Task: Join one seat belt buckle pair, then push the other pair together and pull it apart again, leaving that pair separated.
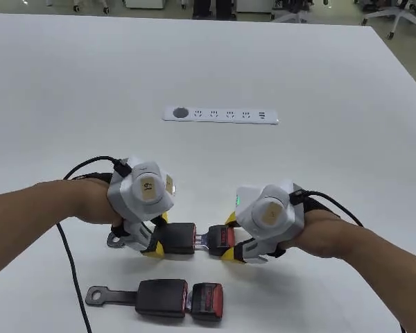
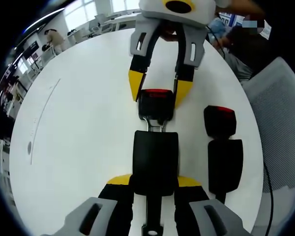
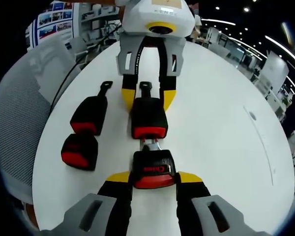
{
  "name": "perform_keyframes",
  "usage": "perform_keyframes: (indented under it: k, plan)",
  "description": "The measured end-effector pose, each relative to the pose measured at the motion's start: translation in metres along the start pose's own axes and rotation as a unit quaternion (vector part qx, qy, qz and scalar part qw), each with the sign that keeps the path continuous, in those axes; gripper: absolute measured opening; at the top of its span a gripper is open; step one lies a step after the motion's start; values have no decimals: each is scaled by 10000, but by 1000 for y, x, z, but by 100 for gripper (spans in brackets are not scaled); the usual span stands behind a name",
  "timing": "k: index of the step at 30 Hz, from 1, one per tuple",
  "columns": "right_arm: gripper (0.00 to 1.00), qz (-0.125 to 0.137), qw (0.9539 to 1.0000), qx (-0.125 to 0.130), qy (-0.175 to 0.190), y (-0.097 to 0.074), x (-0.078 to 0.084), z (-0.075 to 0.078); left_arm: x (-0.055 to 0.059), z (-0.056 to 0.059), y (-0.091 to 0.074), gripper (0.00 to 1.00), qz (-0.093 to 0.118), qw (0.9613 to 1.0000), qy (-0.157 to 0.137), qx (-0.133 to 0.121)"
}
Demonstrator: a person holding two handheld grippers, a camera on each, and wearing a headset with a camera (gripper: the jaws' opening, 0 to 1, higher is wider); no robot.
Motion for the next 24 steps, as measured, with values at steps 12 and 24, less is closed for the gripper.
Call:
perform_keyframes:
  k: [12, 24]
  plan:
    - [30, 25, 10000, -10, 55, 3, -1, -1, 0, 0, -1, 32, 32, 10000, 5, 4]
    - [30, 5, 10000, -51, 83, 3, -5, -2, -1, 1, -1, 32, 91, 10000, 32, 20]
Point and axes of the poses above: the centre of the closed fingertips' face, and the gripper's own axes: y roughly forward along the fingers, z roughly to its right, x roughly out of its underside, the point moved 5 cm from there along -y, roughly backward along the fingers, and after that the axes turned 7 degrees about x, right-handed, at the moved point
